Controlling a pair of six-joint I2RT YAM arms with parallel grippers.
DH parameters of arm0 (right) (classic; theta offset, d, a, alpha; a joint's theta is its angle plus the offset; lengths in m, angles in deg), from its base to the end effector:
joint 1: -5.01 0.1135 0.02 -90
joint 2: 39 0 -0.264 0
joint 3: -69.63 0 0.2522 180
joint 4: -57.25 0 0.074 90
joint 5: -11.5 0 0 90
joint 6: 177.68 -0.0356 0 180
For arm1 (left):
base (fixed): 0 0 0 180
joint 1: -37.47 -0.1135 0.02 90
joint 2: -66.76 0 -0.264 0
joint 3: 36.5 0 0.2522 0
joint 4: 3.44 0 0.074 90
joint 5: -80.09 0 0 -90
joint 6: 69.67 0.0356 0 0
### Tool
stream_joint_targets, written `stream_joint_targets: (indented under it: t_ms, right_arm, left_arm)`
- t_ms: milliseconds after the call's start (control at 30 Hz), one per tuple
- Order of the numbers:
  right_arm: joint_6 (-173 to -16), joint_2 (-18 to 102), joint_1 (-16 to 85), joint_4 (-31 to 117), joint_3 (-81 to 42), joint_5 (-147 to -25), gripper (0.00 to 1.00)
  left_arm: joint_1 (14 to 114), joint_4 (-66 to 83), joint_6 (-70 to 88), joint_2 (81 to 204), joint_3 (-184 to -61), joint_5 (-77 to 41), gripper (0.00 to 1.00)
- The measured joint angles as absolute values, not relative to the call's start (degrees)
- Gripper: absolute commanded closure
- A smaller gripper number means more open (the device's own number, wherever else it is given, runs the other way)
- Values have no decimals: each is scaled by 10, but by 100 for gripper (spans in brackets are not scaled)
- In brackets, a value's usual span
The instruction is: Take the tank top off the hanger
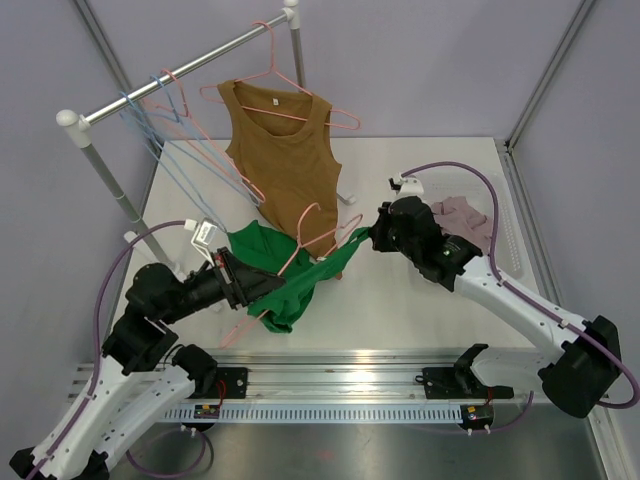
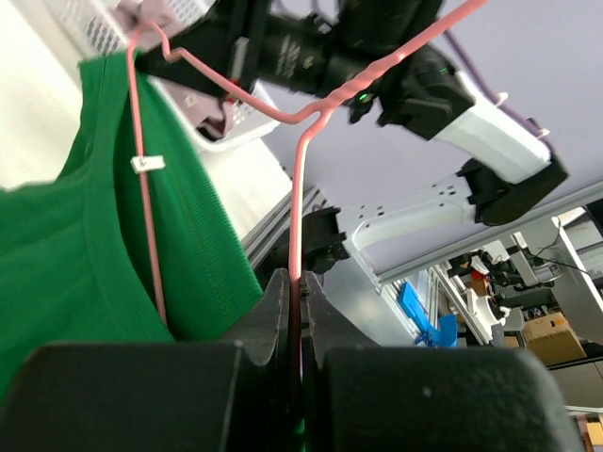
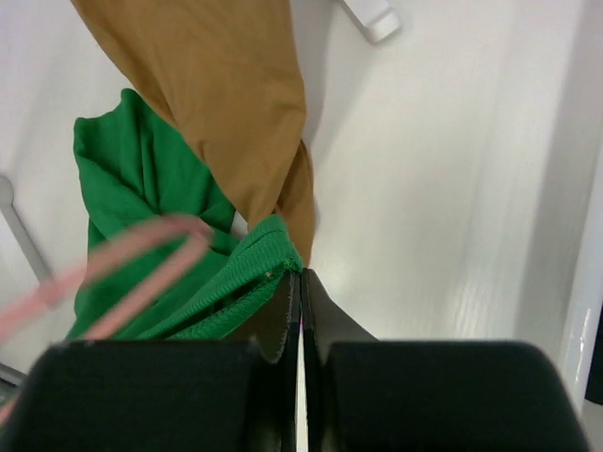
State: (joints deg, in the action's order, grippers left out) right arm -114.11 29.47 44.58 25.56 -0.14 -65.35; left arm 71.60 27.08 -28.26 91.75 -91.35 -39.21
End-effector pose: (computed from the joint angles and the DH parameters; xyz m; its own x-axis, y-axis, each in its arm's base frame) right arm 0.2125 0.1651 0.3098 -0.5580 0.1012 -0.8237 -0.2464 0.9276 0.2809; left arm 0.0767 -0.0730 0.3494 -0.6771 -0.3312 -0.6572 0.5844 0.3007 -0.7537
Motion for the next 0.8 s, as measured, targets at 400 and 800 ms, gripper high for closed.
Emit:
stream_joint_targets:
  t_ms: [400, 800]
  right_arm:
    - [-1147, 154, 415, 244, -3, -757, 100]
    - [-1144, 72, 410, 198, -117, -1013, 100]
  left_arm:
    - [724, 10, -287, 1029, -989, -390, 100]
    - [815, -163, -14, 1202, -1162, -271, 100]
